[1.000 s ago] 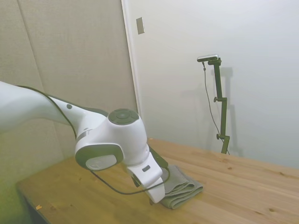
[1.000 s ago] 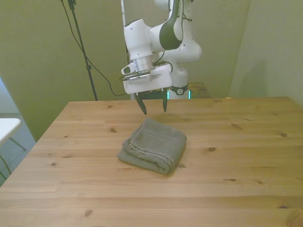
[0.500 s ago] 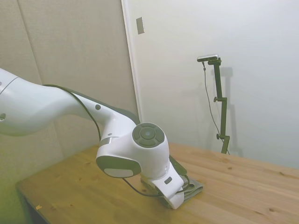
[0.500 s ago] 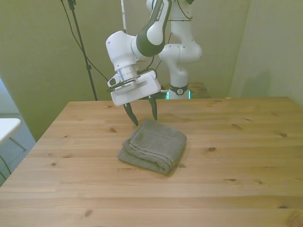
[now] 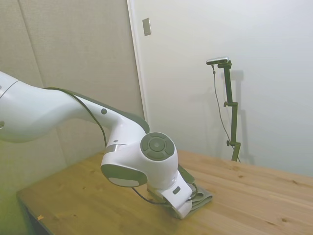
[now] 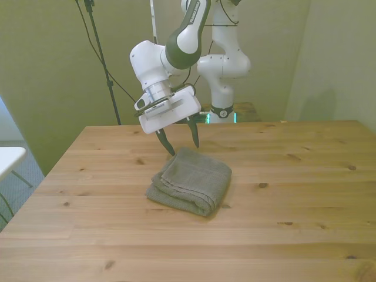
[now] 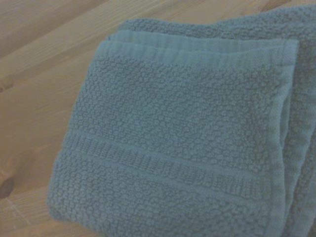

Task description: Unfold the towel

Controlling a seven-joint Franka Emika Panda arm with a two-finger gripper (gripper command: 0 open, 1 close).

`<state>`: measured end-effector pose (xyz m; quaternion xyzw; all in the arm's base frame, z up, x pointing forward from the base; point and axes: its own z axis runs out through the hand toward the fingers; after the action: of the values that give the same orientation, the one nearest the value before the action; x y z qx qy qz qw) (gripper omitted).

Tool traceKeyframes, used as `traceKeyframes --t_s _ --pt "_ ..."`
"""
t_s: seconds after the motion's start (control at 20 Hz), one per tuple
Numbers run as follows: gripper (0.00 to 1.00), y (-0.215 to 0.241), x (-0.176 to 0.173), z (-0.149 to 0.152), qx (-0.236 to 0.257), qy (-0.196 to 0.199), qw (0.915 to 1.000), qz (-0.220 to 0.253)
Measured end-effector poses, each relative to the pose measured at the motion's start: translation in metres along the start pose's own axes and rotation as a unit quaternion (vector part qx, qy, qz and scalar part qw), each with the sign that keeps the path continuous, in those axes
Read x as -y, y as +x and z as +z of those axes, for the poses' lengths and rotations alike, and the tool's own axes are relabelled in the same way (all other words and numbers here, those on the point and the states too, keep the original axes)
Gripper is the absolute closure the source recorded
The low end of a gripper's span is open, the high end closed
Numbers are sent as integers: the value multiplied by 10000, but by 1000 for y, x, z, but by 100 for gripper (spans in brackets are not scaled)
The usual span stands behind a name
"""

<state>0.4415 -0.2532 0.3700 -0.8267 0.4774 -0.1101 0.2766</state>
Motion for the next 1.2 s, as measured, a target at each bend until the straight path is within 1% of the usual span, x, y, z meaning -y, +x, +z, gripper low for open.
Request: traceKeyframes --t_s 0.35,0.4,0.7,1.2 --pt "0 3 -6 6 30 23 10000 40" --pt "100 4 -7 8 30 23 10000 47" --pt "100 9 -1 11 3 40 10000 -13" --pt "100 10 -2 16 36 10 10000 -71"
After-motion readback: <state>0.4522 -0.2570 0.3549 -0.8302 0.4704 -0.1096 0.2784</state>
